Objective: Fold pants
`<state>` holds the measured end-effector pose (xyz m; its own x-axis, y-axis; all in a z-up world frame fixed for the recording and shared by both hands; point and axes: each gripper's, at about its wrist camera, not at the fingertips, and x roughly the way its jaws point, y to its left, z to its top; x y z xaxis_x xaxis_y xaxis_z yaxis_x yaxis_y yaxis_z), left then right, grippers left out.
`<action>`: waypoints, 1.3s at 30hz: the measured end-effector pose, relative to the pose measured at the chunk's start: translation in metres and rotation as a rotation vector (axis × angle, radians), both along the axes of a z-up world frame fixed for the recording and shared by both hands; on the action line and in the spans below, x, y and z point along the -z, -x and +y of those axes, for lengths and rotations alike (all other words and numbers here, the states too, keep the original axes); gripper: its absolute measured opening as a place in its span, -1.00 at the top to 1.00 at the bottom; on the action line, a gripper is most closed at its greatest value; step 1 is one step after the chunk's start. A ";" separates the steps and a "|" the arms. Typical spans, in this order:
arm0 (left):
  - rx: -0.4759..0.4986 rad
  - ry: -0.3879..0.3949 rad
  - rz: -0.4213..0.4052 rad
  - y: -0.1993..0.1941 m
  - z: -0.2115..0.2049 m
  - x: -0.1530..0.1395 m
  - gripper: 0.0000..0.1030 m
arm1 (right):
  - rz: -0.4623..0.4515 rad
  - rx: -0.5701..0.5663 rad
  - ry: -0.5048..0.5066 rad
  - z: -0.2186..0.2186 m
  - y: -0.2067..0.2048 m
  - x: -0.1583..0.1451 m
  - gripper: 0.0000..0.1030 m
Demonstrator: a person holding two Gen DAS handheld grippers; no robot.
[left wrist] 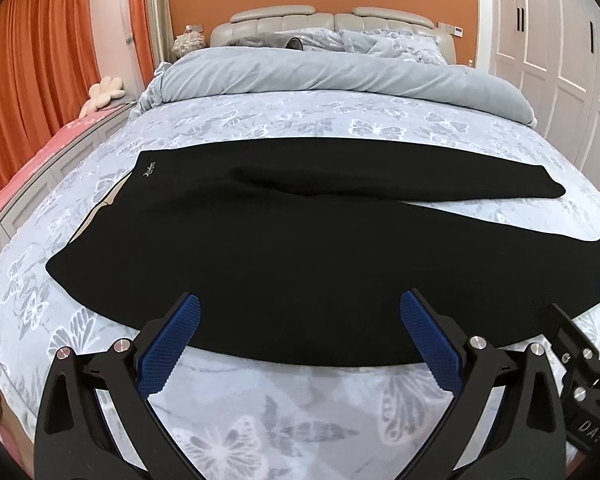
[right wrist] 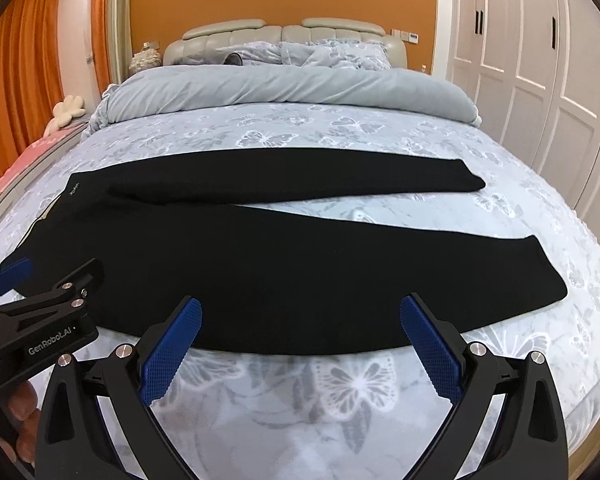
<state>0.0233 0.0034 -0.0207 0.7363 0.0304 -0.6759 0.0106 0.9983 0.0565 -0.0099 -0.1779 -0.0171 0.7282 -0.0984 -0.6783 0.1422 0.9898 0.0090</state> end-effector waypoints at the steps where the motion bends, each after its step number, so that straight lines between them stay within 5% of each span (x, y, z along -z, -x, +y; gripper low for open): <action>1: 0.002 0.001 0.002 -0.001 0.000 0.001 -0.91 | 0.001 0.003 -0.005 -0.001 -0.001 0.000 -0.90; 31: 0.021 -0.026 0.026 0.001 -0.012 0.010 -0.91 | 0.034 0.004 -0.045 -0.013 -0.011 0.014 -0.90; 36: 0.067 0.035 0.061 -0.009 0.008 -0.008 -0.91 | 0.050 0.008 -0.118 -0.049 -0.023 0.002 -0.90; 39: 0.096 0.112 0.089 -0.035 0.036 -0.024 -0.91 | 0.057 0.040 -0.079 -0.103 -0.057 -0.008 -0.90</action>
